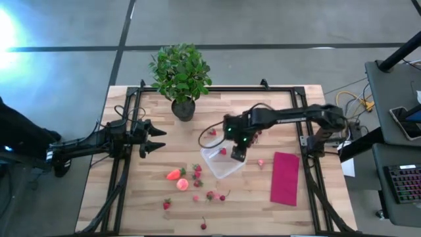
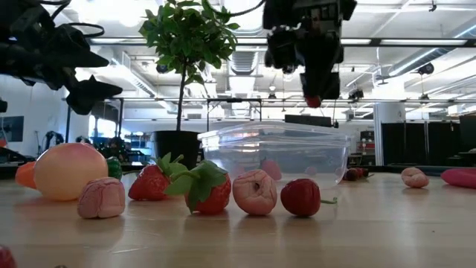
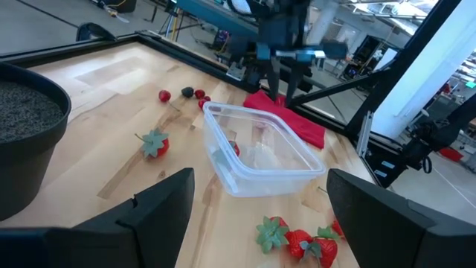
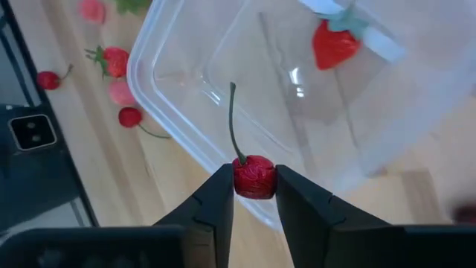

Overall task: Pick and placing Produce into tupperware
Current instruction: Put the red cherry into the transparent bin

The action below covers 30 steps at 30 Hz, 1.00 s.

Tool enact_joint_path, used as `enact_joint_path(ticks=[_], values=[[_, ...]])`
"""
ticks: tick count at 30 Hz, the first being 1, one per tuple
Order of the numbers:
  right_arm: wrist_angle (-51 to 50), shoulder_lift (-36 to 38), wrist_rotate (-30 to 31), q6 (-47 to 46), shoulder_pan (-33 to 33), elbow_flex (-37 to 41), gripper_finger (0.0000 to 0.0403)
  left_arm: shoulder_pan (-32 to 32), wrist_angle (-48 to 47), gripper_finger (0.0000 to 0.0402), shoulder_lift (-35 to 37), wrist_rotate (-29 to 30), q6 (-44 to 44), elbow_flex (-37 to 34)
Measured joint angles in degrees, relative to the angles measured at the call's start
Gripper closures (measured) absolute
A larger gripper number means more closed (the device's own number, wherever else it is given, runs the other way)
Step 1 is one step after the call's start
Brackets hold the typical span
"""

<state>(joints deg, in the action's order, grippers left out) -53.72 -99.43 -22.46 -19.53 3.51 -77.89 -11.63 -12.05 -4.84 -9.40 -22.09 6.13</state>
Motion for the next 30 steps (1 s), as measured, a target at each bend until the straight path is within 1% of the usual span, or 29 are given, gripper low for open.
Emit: enact_joint_path(ticks=[2, 4, 8, 11, 13, 17, 20, 22, 26, 30], values=[[-0.1, -2.1, 0.1, -0.4, -0.7, -1.0, 0.0306, 0.0, 0.0, 0.0109, 0.0, 0.0, 0.0, 0.0], [0.0, -4.0, 1.8, -0.9, -1.3, -2.0, 0.0300, 0.0, 0.0, 0.0109, 0.0, 0.0, 0.0, 0.0], [-2.5, -5.7, 10.1, -0.4, -2.0, -4.2, 0.0271, 0.0, 0.0, 0.0109, 0.0, 0.0, 0.0, 0.0], [-5.2, -4.9, 17.0, -0.7, -1.8, -5.3, 0.0241, 0.0, 0.0, 0.0109, 0.0, 0.0, 0.0, 0.0], [-7.8, -3.3, 19.7, -2.5, -0.7, -5.4, 0.0221, 0.0, 0.0, 0.0109, 0.0, 0.0, 0.0, 0.0], [-13.6, -0.1, 19.7, -6.9, 5.0, -3.6, 0.0199, 0.0, 0.0, 0.0109, 0.0, 0.0, 0.0, 0.0], [-15.3, 2.1, 20.3, -8.7, 10.9, 1.0, 0.0196, 0.0, 0.0, 0.0109, 0.0, 0.0, 0.0, 0.0], [-15.1, 4.4, 18.6, -9.8, 15.3, 5.1, 0.0195, 0.0, 0.0, 0.0109, 0.0, 0.0, 0.0, 0.0], [-11.7, 7.7, 16.6, -11.9, 21.3, 13.8, 0.0196, 0.0, 0.0, 0.0109, 0.0, 0.0, 0.0, 0.0], [-5.7, 10.1, 15.8, -15.0, 22.8, 20.6, 0.0197, 0.0, 0.0, 0.0109, 0.0, 0.0, 0.0, 0.0]])
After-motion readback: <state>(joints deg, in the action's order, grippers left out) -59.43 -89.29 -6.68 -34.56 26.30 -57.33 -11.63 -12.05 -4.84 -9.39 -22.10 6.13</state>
